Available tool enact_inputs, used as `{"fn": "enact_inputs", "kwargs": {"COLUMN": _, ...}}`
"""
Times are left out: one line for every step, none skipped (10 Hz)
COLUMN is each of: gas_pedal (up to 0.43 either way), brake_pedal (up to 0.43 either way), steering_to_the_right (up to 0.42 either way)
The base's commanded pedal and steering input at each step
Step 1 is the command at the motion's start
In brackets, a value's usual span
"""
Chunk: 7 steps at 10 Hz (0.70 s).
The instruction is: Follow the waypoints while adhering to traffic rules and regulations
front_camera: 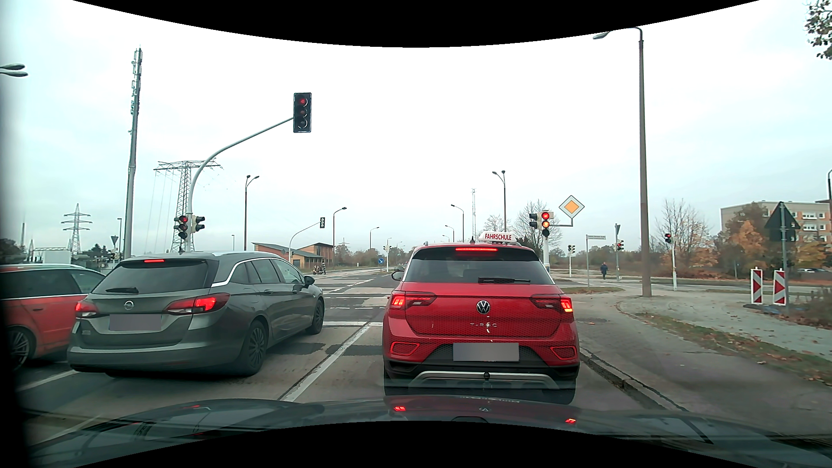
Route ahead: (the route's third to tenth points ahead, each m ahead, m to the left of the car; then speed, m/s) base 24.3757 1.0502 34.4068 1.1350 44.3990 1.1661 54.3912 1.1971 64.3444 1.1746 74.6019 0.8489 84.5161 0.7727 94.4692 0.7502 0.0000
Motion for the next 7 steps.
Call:
{"fn": "enact_inputs", "kwargs": {"gas_pedal": 0.0, "brake_pedal": 0.354, "steering_to_the_right": -0.005}}
{"fn": "enact_inputs", "kwargs": {"gas_pedal": 0.0, "brake_pedal": 0.354, "steering_to_the_right": -0.005}}
{"fn": "enact_inputs", "kwargs": {"gas_pedal": 0.0, "brake_pedal": 0.354, "steering_to_the_right": -0.005}}
{"fn": "enact_inputs", "kwargs": {"gas_pedal": 0.0, "brake_pedal": 0.354, "steering_to_the_right": -0.005}}
{"fn": "enact_inputs", "kwargs": {"gas_pedal": 0.0, "brake_pedal": 0.354, "steering_to_the_right": -0.005}}
{"fn": "enact_inputs", "kwargs": {"gas_pedal": 0.0, "brake_pedal": 0.354, "steering_to_the_right": -0.005}}
{"fn": "enact_inputs", "kwargs": {"gas_pedal": 0.0, "brake_pedal": 0.354, "steering_to_the_right": -0.005}}
